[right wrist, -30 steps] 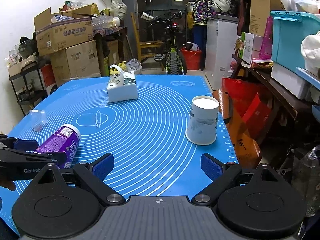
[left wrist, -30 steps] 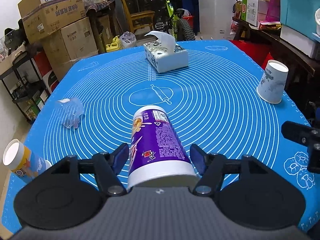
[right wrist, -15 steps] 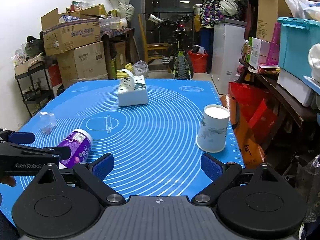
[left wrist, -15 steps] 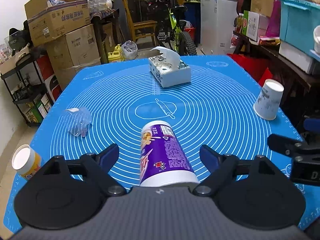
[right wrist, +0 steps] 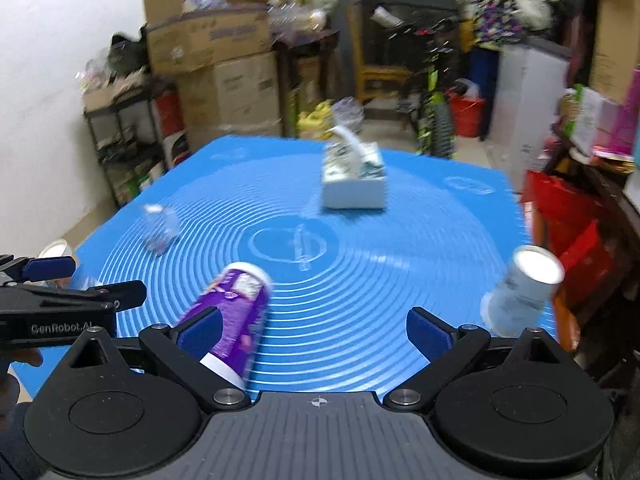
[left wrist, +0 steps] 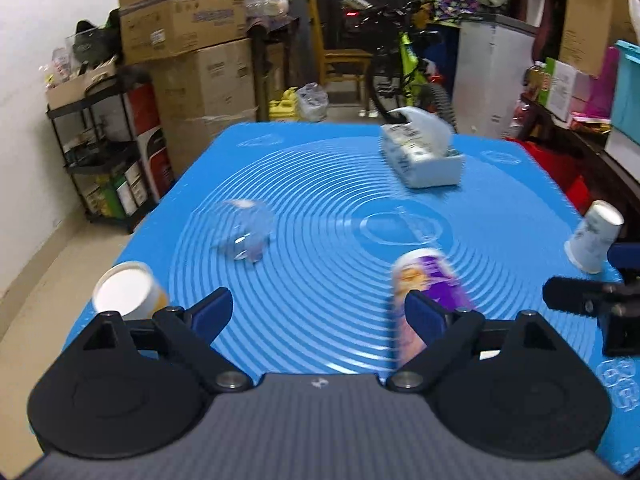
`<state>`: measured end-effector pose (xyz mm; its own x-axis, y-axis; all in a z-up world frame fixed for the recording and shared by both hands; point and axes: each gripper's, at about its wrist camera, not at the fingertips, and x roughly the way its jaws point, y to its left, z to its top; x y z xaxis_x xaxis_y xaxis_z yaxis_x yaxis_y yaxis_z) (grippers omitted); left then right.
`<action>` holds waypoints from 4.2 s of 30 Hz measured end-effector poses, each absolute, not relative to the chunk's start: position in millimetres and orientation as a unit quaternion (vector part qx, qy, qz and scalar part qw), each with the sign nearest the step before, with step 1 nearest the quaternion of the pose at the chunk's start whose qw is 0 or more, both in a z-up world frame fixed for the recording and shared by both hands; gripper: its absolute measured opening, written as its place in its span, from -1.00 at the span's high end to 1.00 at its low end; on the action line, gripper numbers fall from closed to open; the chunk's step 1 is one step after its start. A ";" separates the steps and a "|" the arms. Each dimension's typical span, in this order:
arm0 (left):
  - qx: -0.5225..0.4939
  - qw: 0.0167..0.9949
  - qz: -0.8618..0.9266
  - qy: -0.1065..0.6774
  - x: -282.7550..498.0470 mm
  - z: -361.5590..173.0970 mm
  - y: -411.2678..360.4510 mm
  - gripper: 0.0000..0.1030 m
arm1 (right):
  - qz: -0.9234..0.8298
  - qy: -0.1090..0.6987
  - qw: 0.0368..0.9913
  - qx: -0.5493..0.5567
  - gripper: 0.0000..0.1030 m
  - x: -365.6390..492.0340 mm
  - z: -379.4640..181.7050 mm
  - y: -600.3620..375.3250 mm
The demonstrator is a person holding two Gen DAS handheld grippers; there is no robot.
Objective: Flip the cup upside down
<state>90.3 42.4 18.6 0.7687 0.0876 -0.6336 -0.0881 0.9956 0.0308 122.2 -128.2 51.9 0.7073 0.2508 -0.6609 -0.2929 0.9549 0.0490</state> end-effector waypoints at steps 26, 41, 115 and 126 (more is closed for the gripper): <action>-0.005 0.934 0.041 0.354 94.9 -12.9 73.5 -0.79 | 0.191 0.500 0.845 -0.011 -0.38 211.6 3.8 -58.4; -0.010 0.940 0.010 0.340 90.3 -7.3 38.5 -0.79 | 0.058 0.168 0.977 -0.118 -0.39 120.0 -17.9 -128.8; 0.060 0.935 -0.063 0.344 -16.7 -5.2 -58.6 -0.79 | 0.040 0.309 0.950 -0.027 -0.91 -44.1 -2.4 -218.9; 0.061 0.934 -0.065 0.345 -17.0 -6.3 -58.6 -0.79 | 0.037 0.312 0.949 -0.029 -0.91 -43.6 -3.7 -217.2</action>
